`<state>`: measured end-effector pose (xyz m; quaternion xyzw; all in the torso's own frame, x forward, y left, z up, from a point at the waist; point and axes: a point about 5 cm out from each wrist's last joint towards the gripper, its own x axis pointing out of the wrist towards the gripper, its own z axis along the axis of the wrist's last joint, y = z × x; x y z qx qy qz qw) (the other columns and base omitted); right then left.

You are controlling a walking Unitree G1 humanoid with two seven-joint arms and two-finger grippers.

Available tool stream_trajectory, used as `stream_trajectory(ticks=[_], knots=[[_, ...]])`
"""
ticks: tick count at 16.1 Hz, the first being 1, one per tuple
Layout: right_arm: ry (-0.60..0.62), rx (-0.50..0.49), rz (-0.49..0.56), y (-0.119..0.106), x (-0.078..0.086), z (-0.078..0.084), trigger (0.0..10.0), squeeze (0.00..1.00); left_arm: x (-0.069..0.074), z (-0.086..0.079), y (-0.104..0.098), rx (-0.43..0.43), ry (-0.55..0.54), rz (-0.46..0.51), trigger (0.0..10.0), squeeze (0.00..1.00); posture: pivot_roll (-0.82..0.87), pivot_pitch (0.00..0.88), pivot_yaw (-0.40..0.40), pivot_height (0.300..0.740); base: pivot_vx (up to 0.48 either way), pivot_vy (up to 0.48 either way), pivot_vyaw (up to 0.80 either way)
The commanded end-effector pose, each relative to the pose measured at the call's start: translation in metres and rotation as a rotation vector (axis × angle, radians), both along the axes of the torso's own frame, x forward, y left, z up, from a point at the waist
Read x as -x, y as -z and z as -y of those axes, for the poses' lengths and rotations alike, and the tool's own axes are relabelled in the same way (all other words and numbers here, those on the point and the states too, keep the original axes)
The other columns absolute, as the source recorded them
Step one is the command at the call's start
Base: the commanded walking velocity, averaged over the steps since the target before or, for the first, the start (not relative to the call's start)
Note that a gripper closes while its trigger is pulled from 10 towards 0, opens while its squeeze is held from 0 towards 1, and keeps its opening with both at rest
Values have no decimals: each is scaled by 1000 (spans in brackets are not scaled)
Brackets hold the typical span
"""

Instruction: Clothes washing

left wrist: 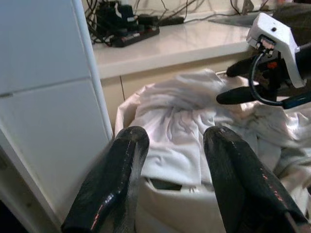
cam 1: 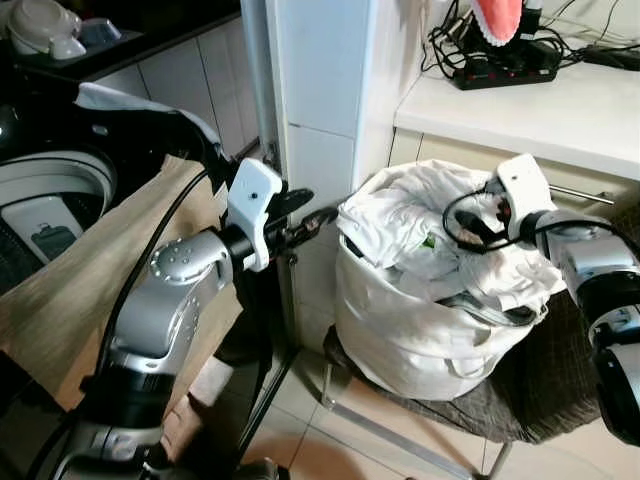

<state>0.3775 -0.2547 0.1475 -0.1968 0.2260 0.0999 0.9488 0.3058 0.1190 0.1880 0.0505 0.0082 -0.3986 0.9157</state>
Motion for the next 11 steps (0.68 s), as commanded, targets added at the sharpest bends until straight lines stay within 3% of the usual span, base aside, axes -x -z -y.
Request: stream_trajectory(ticks=[1,6,7,8,11], knots=[[22,98,25,-4,-3,4,10000,0,6,-1,0,-14,18,-26,10000,0,57,0,14,740,0,0,0],[43,102,-21,7,1,7,10000,0,15,-6,-1,-9,33,-71,10000,0,98,0,-8,740,0,0,0],[41,84,-32,9,2,7,7255,0,20,-7,1,-22,55,-82,10000,0,110,0,-18,740,0,0,0],[36,72,-41,10,2,6,118,0,24,-7,2,-30,77,-97,10000,0,113,0,-20,740,0,0,0],[29,61,-57,13,3,4,0,0,33,-7,3,-42,112,-123,10000,0,121,0,-24,740,0,0,0]])
